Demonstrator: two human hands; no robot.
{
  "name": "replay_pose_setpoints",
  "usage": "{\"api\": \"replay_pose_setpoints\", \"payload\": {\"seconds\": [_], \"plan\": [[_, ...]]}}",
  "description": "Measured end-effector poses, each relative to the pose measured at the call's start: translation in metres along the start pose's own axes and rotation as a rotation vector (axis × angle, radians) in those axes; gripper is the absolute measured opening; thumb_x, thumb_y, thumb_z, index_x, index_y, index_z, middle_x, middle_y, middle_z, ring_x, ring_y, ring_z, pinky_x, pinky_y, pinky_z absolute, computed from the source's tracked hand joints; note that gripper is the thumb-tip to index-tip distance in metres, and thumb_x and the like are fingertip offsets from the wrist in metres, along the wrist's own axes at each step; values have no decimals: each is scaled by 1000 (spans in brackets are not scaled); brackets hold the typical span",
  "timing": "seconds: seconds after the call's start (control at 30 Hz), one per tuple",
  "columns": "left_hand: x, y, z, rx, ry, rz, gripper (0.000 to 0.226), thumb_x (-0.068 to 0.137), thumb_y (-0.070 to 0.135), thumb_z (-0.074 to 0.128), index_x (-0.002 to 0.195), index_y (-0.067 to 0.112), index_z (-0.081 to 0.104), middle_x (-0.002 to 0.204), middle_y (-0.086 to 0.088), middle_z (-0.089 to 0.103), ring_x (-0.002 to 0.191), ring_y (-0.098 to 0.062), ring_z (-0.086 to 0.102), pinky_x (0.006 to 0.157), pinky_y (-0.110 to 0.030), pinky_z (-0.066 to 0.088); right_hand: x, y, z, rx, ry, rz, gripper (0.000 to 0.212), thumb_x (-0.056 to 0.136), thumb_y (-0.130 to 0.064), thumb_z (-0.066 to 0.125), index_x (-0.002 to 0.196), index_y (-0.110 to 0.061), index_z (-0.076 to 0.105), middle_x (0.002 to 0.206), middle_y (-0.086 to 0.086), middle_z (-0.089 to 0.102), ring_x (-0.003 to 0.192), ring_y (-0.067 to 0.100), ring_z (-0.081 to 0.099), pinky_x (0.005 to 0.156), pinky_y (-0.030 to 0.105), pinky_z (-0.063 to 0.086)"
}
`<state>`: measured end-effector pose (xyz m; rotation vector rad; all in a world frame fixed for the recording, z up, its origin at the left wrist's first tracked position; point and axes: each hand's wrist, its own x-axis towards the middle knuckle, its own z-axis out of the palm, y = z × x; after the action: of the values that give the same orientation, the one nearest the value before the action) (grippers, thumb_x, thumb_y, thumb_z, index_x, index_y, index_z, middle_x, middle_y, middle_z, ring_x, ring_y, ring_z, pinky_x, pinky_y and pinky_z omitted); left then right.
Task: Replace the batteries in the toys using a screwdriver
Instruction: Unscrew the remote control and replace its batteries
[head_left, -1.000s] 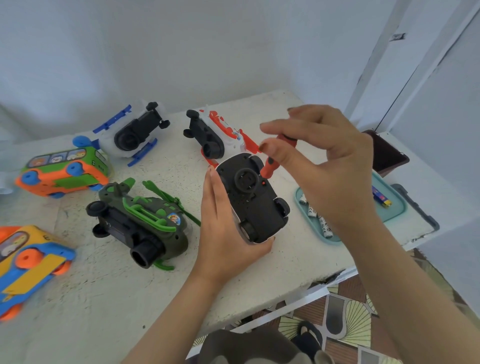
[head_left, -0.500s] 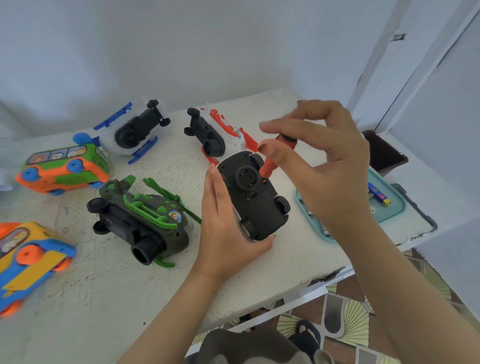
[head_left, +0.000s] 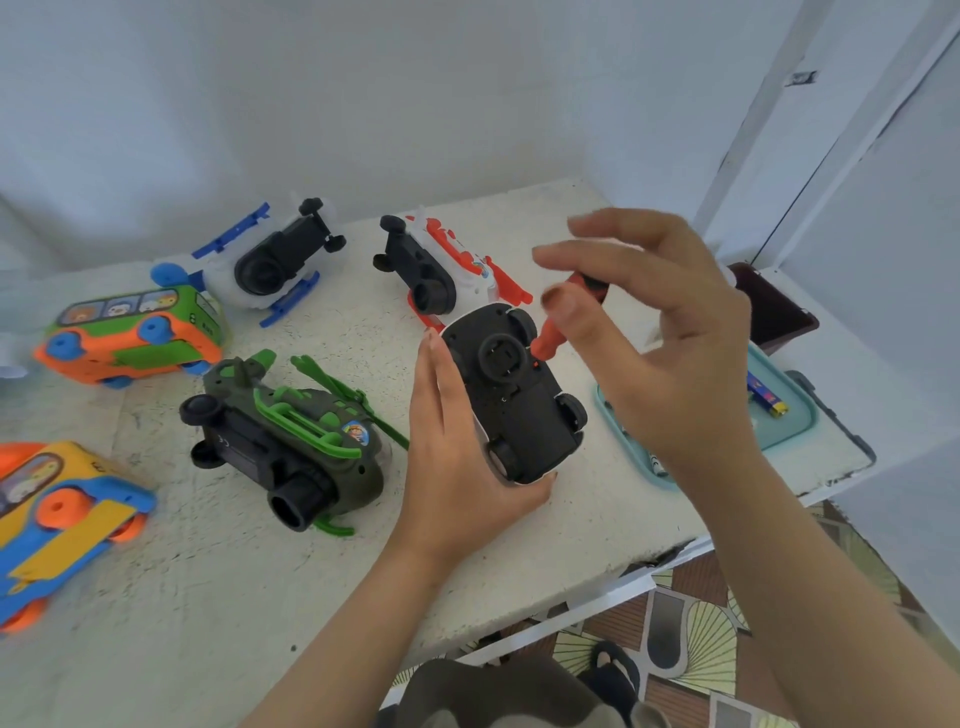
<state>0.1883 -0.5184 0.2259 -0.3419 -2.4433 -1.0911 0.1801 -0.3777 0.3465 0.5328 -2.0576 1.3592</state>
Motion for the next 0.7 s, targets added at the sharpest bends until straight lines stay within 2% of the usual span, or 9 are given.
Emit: {"api": "replay_pose_setpoints", "payload": {"seconds": [0.1, 0.2, 0.27, 0.33, 0.4, 0.5, 0.53, 0.6, 0.7], "plan": [[0, -1, 1, -2, -4, -6, 128, 66, 49, 78, 153, 7, -6, 160, -17, 6, 150, -10, -5, 120, -20, 5, 2, -2, -1, -20, 45, 9, 18, 84, -24, 71, 101, -20, 71, 76, 6, 69, 93, 18, 58, 90, 36, 45], [-1, -2, 1, -1, -15, -14, 134, 62, 41, 88, 153, 13, -6, 161, -12, 4, 149, -7, -7, 119, -18, 4, 3, -2, -3, -18, 38, 11, 20, 87, -18, 68, 106, -13, 68, 73, -2, 70, 87, 11, 64, 98, 37, 42], [-1, -2, 0, 3, -17, -13, 134, 62, 42, 87, 153, 11, -6, 161, -14, 4, 149, -6, -8, 118, -17, 2, 3, 0, -5, 21, 11, 34, 19, 91, -14, 62, 108, -10, 66, 77, 0, 71, 82, 11, 68, 101, 44, 42], [-1, -1, 0, 3, -18, -10, 131, 64, 48, 81, 153, 7, -6, 160, -16, 5, 149, -7, -8, 118, -17, 2, 2, 2, -6, 16, -22, 35, 21, 93, -11, 54, 110, -9, 66, 76, 3, 71, 90, 15, 69, 103, 50, 41], [-1, 0, 1, -2, -13, -13, 129, 65, 49, 78, 153, 3, -5, 160, -18, 6, 149, -8, -7, 118, -17, 2, 1, 2, -5, 8, -45, 34, 26, 94, -8, 49, 112, -11, 67, 71, 4, 70, 107, 15, 64, 108, 48, 37], [-1, 0, 0, -11, -10, -14, 129, 65, 47, 80, 153, 5, -5, 160, -19, 6, 150, -10, -5, 119, -20, 4, 1, -2, -3, 14, -14, 19, 21, 92, -19, 56, 109, -19, 67, 84, 0, 69, 113, 14, 58, 102, 42, 42], [0, 0, 0, -11, -11, -9, 127, 66, 49, 77, 153, 6, -5, 160, -19, 6, 150, -10, -6, 119, -20, 4, 1, -3, -3, 17, 6, 24, 19, 90, -24, 60, 107, -24, 67, 85, -2, 68, 110, 15, 57, 98, 40, 44], [-1, 0, 0, -7, -14, -5, 125, 67, 53, 73, 153, 6, -5, 160, -19, 6, 149, -8, -7, 119, -19, 2, 2, -3, -3, 30, 27, 21, 17, 87, -23, 66, 105, -25, 67, 76, -2, 68, 99, 17, 58, 95, 36, 44], [-1, 0, 0, -9, -22, -17, 126, 66, 53, 73, 153, 6, -6, 160, -18, 5, 149, -6, -9, 118, -17, 1, 2, -1, -3, 39, 9, 17, 19, 89, -13, 65, 109, -13, 68, 72, 0, 70, 88, 16, 65, 97, 43, 44]]}}
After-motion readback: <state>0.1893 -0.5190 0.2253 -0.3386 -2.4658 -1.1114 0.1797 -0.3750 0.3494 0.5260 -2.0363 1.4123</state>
